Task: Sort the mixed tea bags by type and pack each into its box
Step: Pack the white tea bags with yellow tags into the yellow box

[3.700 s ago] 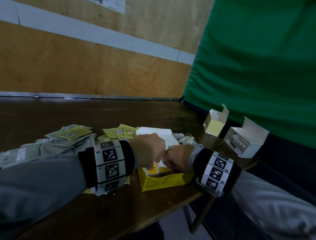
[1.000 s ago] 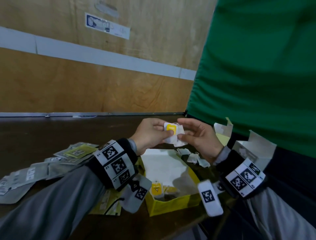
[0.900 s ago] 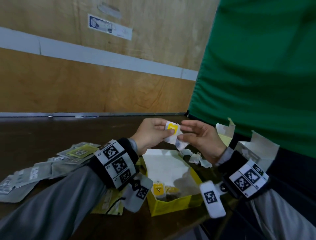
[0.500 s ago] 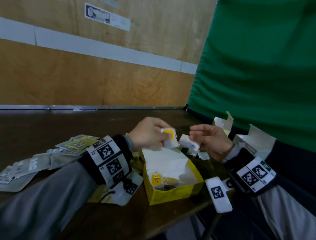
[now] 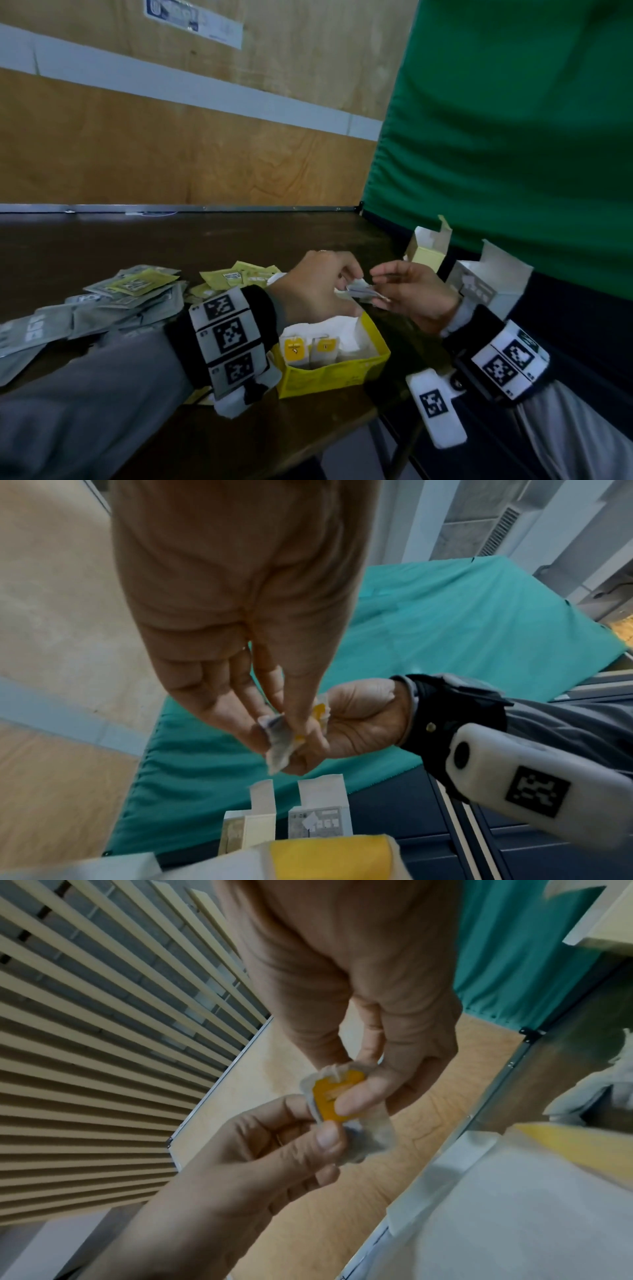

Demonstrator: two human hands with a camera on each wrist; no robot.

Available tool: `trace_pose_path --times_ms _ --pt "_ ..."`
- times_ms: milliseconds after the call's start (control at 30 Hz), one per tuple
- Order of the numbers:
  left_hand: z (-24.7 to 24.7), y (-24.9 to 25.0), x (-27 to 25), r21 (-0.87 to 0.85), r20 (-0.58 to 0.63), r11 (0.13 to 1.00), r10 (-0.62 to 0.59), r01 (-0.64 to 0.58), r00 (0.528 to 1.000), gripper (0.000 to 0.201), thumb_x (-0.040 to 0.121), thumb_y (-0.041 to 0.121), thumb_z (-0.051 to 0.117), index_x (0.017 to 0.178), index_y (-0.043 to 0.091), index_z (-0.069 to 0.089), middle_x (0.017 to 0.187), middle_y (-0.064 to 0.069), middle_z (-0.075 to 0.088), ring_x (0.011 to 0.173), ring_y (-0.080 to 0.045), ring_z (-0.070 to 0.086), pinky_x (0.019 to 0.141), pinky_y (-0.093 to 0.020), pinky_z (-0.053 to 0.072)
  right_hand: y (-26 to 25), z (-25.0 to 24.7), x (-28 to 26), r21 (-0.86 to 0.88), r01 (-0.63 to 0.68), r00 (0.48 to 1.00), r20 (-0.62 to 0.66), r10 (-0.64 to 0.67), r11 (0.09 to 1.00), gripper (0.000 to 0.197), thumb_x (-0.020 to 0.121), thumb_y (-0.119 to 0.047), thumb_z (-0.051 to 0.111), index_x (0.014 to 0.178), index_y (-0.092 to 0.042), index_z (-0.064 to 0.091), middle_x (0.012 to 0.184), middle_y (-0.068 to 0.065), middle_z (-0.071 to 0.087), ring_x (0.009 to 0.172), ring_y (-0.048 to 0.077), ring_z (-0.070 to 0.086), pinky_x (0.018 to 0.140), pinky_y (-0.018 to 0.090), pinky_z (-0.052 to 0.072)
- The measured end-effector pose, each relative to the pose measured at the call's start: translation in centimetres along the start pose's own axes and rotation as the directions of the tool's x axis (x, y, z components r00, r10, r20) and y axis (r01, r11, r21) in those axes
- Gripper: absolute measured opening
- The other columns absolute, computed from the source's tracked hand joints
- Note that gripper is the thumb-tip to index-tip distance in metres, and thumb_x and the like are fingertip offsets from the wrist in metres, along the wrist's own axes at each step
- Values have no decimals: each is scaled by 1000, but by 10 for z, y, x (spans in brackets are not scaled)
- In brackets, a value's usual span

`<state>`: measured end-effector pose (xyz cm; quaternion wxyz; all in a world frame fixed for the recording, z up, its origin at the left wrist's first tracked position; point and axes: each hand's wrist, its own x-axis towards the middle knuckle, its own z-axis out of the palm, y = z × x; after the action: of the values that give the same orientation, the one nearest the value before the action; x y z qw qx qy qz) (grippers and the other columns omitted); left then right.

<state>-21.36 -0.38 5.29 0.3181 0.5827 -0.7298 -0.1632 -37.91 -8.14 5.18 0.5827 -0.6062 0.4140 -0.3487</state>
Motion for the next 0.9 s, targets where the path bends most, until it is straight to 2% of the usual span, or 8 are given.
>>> trace_pose_path --times_ms 167,267,333,433,600,700,767,900 --pt "4 1 4 -61 -123 998 -19 11 992 13 80 25 76 90 20 69 77 11 63 64 9 57 57 -3 43 -5 11 -3 61 45 999 13 -46 997 8 90 2 54 84 -2 59 80 14 61 62 17 66 58 21 58" --pt "4 -10 7 -212 -135 973 -119 89 984 13 78 24 77 86 18 70 77 5 68 66 5 62 59 -8 49 -7 6 -5 80 105 988 105 -113 991 21 81 -18 64 90 0 66 79 14 69 67 19 68 68 26 58" --pt "4 -13 7 -315 -97 938 -187 148 978 16 77 23 78 88 15 70 83 -3 72 70 -6 68 61 -17 54 -4 4 -7 -74 204 971 142 -192 976 14 77 -11 68 90 -5 69 75 7 72 64 14 65 64 22 56" --pt "1 -13 4 -404 6 895 -206 191 979 17 81 18 75 94 10 69 82 -5 73 65 -9 70 56 -17 54 0 0 -7 -204 266 960 147 -239 942 13 81 0 65 85 -11 69 64 -2 70 55 8 61 54 18 53" --pt "-16 -17 -6 -30 155 992 -118 124 981 16 83 23 72 98 20 72 84 13 70 82 1 65 79 -17 52 -13 -8 -4 -287 278 951 216 -220 917 13 82 2 65 88 -9 69 66 4 69 51 9 58 49 18 49" --pt "-13 -14 -14 199 408 980 -102 20 907 22 88 24 63 109 25 70 105 9 71 97 -2 62 88 -19 48 -8 -7 2 -498 229 956 275 -98 837 19 80 1 69 96 -8 65 74 6 68 56 10 60 52 21 50" --pt "-8 -12 -18 269 518 962 -104 -47 849 26 90 26 60 114 25 68 114 6 68 104 -9 60 91 -24 48 -4 -11 15 -667 265 963 214 -162 696 19 80 -3 70 94 -14 63 78 2 70 64 13 63 61 28 53" --pt "-11 -10 -20 292 443 955 -97 -41 891 33 91 32 60 122 22 63 119 4 64 108 -10 58 90 -23 46 -8 -38 53 -769 202 956 21 -292 607 14 83 -11 68 97 -11 65 74 -3 66 65 14 62 69 30 55"
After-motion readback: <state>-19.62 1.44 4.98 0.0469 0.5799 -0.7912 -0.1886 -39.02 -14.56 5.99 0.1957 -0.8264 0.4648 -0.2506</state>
